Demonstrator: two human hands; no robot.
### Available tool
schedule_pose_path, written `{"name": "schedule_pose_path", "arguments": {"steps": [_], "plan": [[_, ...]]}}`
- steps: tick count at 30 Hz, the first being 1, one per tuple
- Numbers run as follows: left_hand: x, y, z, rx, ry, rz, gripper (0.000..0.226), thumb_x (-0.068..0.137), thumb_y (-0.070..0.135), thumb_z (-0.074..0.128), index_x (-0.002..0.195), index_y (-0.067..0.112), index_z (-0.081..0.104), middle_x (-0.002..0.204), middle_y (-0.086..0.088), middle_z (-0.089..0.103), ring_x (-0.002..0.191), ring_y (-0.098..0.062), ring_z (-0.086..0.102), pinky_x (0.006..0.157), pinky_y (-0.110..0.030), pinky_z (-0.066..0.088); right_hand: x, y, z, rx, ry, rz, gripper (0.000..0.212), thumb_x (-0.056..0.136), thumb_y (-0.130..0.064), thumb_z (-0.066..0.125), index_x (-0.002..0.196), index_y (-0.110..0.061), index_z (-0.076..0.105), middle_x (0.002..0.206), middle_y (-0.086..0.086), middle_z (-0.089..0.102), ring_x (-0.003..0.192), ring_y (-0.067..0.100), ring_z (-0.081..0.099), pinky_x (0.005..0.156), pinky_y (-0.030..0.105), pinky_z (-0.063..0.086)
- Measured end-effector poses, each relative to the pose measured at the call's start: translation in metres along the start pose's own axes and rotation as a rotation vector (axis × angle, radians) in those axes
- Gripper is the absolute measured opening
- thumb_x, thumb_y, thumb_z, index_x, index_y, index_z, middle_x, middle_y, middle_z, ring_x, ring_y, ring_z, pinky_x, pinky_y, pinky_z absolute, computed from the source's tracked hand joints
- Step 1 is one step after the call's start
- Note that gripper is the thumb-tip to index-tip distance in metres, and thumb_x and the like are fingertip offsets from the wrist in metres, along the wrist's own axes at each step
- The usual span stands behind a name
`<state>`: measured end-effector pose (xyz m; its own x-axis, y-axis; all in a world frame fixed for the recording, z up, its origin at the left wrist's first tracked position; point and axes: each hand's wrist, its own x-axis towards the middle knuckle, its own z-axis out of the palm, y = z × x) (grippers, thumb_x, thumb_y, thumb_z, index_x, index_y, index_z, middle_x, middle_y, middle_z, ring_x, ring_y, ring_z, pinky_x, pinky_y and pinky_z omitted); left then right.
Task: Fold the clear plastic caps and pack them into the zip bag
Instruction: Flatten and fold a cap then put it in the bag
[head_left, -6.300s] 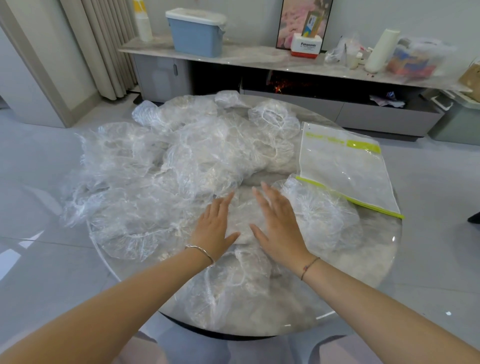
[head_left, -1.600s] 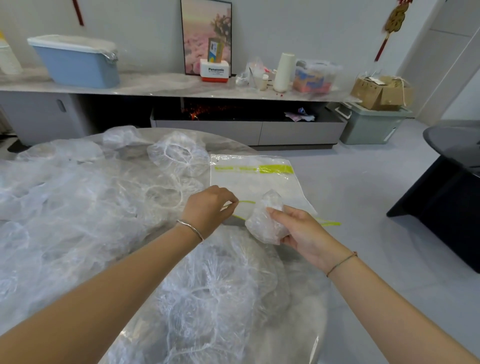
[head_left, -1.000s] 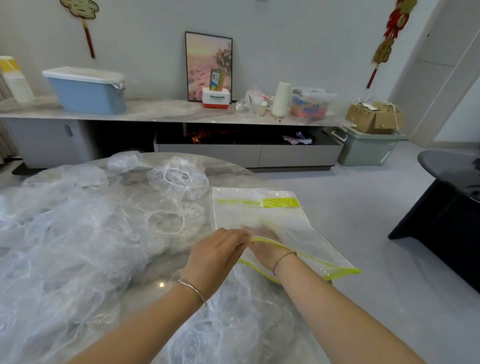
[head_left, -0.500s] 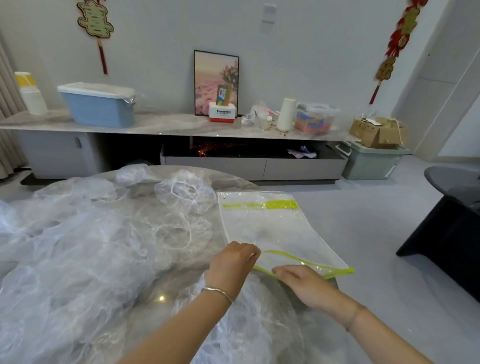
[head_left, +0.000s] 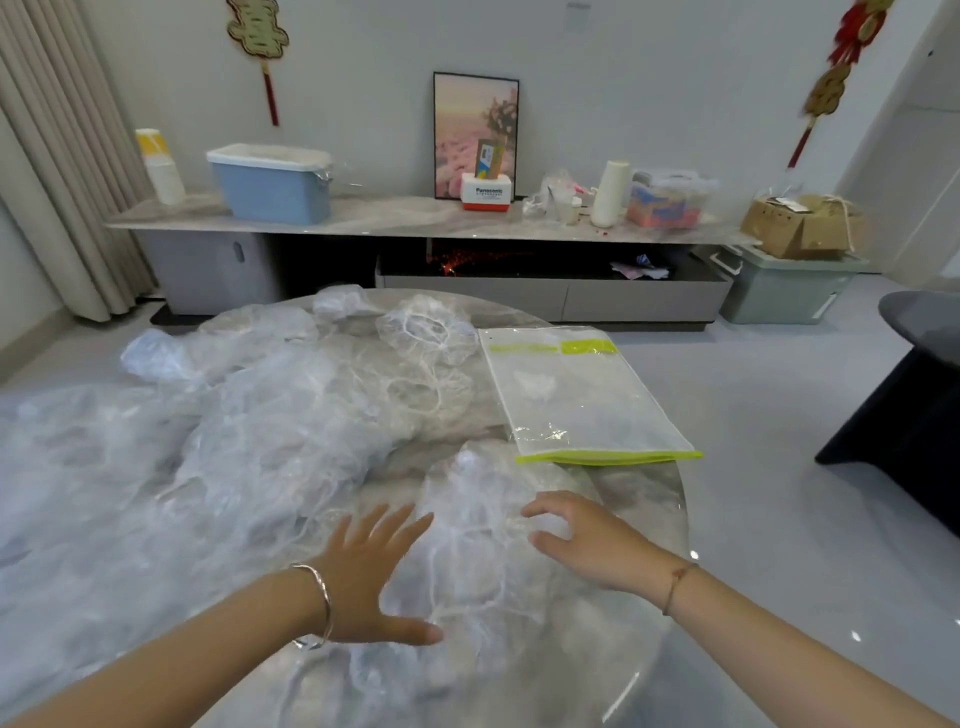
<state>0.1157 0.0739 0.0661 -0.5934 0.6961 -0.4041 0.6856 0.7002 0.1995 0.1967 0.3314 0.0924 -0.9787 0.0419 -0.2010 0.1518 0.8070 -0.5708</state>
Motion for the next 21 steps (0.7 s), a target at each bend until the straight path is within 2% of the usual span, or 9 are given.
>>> {"name": "schedule_pose_path", "arguments": {"steps": [3, 5, 8, 10, 12, 13, 15, 18, 21], "plan": [[-0.046, -0.015, 0.022, 0.012, -0.119, -0.037, 0.127, 0.049, 0.093, 0.043, 0.138, 0.04, -0.03, 0.142, 0.013, -0.039, 0.134, -0.017, -0.033, 0.111, -0.049, -0.017, -0.015, -0.025, 0.022, -0.038, -0.112, -0.062, 0.041, 0.097, -0.035, 0.05, 0.137, -0.027, 0.045, 0.152, -0.009, 0.027, 0.14, 0.005, 0.022, 0.103, 0.013, 0.017], [-0.065, -0.021, 0.035, 0.017, -0.129, -0.039, 0.129, 0.049, 0.091, 0.048, 0.137, 0.04, -0.033, 0.14, 0.011, -0.042, 0.133, -0.018, -0.034, 0.111, -0.049, -0.016, -0.022, -0.036, 0.037, -0.067, -0.184, -0.104, 0.045, 0.096, -0.036, 0.052, 0.139, -0.029, 0.042, 0.155, -0.009, 0.02, 0.143, 0.006, 0.014, 0.108, 0.016, 0.014], [-0.082, -0.025, 0.05, 0.042, -0.135, -0.034, 0.131, 0.04, 0.096, 0.038, 0.129, 0.04, -0.039, 0.142, 0.008, -0.042, 0.128, -0.015, -0.037, 0.11, -0.047, -0.016, -0.034, -0.048, 0.057, -0.085, -0.214, -0.193, 0.048, 0.093, -0.038, 0.057, 0.138, -0.033, 0.043, 0.156, -0.009, 0.019, 0.144, 0.005, 0.011, 0.111, 0.019, 0.011], [-0.085, -0.026, 0.058, 0.041, -0.117, -0.043, 0.129, 0.035, 0.098, 0.029, 0.126, 0.039, -0.042, 0.144, 0.008, -0.04, 0.128, -0.014, -0.037, 0.11, -0.045, -0.016, -0.039, -0.053, 0.071, -0.083, -0.23, -0.236, 0.049, 0.091, -0.04, 0.059, 0.138, -0.034, 0.044, 0.153, -0.009, 0.026, 0.142, 0.006, 0.016, 0.111, 0.018, 0.012], [-0.083, -0.024, 0.063, 0.018, -0.088, -0.077, 0.126, 0.039, 0.095, 0.029, 0.126, 0.038, -0.041, 0.146, 0.009, -0.038, 0.133, -0.015, -0.033, 0.112, -0.044, -0.014, -0.04, -0.054, 0.086, -0.097, -0.23, -0.267, 0.053, 0.09, -0.043, 0.059, 0.139, -0.033, 0.043, 0.145, -0.007, 0.039, 0.136, 0.009, 0.031, 0.112, 0.02, 0.019], [-0.081, -0.022, 0.064, 0.005, -0.069, -0.092, 0.124, 0.04, 0.094, 0.029, 0.127, 0.038, -0.041, 0.146, 0.009, -0.037, 0.136, -0.017, -0.03, 0.113, -0.044, -0.013, -0.039, -0.055, 0.094, -0.079, -0.231, -0.272, 0.055, 0.088, -0.046, 0.06, 0.139, -0.035, 0.042, 0.14, -0.007, 0.044, 0.13, 0.01, 0.037, 0.113, 0.025, 0.024], [-0.077, -0.02, 0.069, -0.033, -0.035, -0.105, 0.124, 0.043, 0.093, 0.03, 0.129, 0.037, -0.039, 0.146, 0.01, -0.035, 0.14, -0.019, -0.025, 0.114, -0.043, -0.011, -0.041, -0.058, 0.11, -0.008, -0.226, -0.243, 0.06, 0.085, -0.049, 0.06, 0.14, -0.038, 0.038, 0.135, -0.01, 0.049, 0.125, 0.007, 0.043, 0.111, 0.03, 0.03], [-0.072, -0.022, 0.08, -0.11, -0.008, -0.109, 0.127, 0.046, 0.095, 0.031, 0.136, 0.034, -0.034, 0.148, 0.011, -0.032, 0.141, -0.02, -0.023, 0.114, -0.043, -0.01, -0.038, -0.066, 0.129, 0.043, -0.077, -0.212, 0.048, 0.086, -0.034, 0.064, 0.13, -0.039, 0.047, 0.108, -0.012, 0.059, 0.11, 0.005, 0.05, 0.101, 0.023, 0.036], [-0.069, -0.022, 0.077, -0.188, 0.056, -0.127, 0.131, 0.04, 0.101, 0.018, 0.142, 0.033, -0.027, 0.152, 0.01, -0.026, 0.142, -0.017, -0.021, 0.116, -0.043, -0.009, -0.027, -0.071, 0.12, 0.207, 0.12, -0.17, 0.036, 0.085, -0.017, 0.066, 0.113, -0.036, 0.053, 0.078, -0.013, 0.063, 0.089, 0.005, 0.06, 0.085, 0.022, 0.043]]}}
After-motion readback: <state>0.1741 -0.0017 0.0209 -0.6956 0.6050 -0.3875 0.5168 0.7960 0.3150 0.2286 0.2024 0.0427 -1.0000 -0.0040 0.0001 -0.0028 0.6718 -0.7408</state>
